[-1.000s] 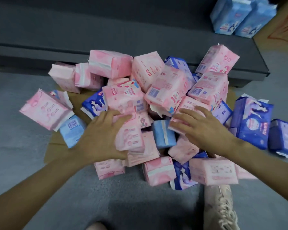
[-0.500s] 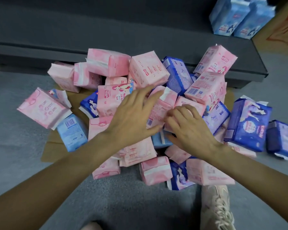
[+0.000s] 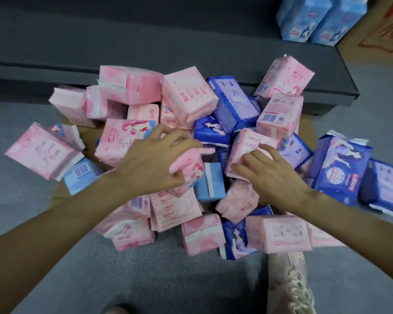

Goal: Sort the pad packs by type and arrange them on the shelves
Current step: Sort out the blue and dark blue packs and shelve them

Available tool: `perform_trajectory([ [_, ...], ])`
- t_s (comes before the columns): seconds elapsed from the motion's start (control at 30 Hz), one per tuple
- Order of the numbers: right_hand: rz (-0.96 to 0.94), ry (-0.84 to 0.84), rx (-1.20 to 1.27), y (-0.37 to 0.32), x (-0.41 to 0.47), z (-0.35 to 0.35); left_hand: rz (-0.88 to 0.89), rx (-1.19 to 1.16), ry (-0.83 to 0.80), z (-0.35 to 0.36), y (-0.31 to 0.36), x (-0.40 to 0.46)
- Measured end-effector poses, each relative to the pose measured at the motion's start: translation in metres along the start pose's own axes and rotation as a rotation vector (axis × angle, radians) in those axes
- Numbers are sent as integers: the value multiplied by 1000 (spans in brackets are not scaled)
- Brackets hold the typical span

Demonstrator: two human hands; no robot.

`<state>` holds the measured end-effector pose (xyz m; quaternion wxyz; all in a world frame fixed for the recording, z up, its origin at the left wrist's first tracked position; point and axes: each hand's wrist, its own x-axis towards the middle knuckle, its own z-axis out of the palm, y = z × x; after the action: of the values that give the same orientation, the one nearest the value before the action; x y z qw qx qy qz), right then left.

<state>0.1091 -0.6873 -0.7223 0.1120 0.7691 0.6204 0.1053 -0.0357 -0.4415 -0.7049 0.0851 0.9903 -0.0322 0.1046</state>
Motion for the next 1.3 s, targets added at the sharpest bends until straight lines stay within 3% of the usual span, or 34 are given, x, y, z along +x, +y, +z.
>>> perform_trajectory([
  [0.13, -50, -20, 70, -15, 9, 7, -95, 37, -31, -11, -15, -14],
  [0.37, -66, -300, 58, -47, 51, 23, -273, 15, -71, -32, -43, -28],
  [0.47, -63, -245, 148, -51, 54, 26, -332, -100, -111, -31, -53, -42],
  [0.63, 47, 16, 325, -33, 56, 1, -281, -277, -127, -8, -38, -63],
  [0.73, 139, -17, 468, -15, 62, -19, -221, -310, -202, 8, -24, -68],
  [0.83, 159, -37, 568, -7, 76, -37, -267, -391, -273, 15, -16, -70],
  [0.93, 160, 33, 659, -7, 98, -59, -316, -407, -70, 2, -28, -70],
  [1.03, 140, 126, 697, -9, 124, -77, -391, -222, 196, -7, -72, -77],
  [1.17, 136, 182, 741, -21, 157, -82, -727, -379, -16, 3, -116, -81],
  [1.23, 130, 97, 749, -31, 165, -76, -733, -458, -83, 18, -115, -77],
  [1.3, 87, -6, 677, -40, 166, -70, -677, -395, -61, 28, -105, -77],
])
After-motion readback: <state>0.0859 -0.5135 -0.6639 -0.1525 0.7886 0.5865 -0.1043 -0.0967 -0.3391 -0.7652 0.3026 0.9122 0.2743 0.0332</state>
